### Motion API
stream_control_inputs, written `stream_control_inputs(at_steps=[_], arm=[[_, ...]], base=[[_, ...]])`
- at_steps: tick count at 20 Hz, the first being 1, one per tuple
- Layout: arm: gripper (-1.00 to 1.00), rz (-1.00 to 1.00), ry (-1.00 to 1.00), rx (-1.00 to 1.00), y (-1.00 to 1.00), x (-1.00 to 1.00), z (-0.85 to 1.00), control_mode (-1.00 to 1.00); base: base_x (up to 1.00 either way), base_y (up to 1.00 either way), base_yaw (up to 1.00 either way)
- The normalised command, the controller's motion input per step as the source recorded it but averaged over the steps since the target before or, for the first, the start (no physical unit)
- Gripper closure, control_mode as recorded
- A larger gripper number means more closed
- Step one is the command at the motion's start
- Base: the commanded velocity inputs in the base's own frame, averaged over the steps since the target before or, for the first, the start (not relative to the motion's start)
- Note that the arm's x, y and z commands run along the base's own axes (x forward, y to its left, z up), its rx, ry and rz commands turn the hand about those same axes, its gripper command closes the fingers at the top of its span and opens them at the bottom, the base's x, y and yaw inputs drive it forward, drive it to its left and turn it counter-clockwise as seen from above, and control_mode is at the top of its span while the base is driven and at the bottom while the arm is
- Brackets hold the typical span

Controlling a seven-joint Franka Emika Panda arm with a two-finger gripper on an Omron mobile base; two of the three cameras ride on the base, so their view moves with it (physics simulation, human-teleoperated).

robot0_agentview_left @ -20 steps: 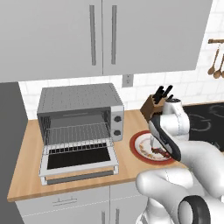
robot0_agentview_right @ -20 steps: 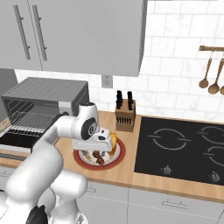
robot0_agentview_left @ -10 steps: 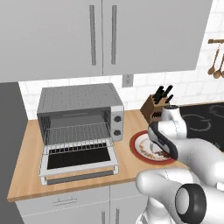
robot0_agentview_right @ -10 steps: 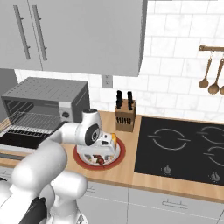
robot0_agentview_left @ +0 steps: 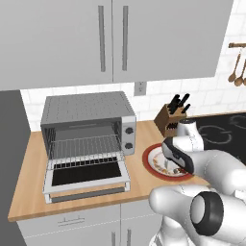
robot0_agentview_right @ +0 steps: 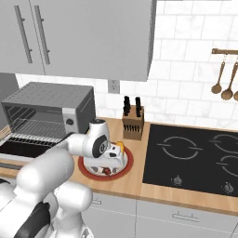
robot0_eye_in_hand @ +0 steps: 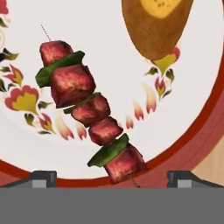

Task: Pick up the kebab skewer and baguette bread, and place them inside the toaster oven. Close the toaster oven door and start by setting the timer.

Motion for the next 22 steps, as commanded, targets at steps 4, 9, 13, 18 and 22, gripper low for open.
stream_control_inputs(at_steps=[4,9,13,18,22], arm=[[-1.00,0.04,0.00,0.00,0.00,0.18,-0.14,-1.00],[-1.00,0.09,0.00,-0.01,0.00,0.29,-0.08,-1.00],[-1.00,0.07,0.00,0.00,0.00,0.01,-0.11,-1.00],[1.00,0.02,0.00,0.00,0.00,0.00,-0.02,-1.00],[1.00,0.00,0.00,0.00,0.00,0.00,0.00,-1.00]], base=[[0.00,0.00,0.00],[0.00,0.00,0.00],[0.00,0.00,0.00],[0.00,0.00,0.00],[0.00,0.00,0.00]])
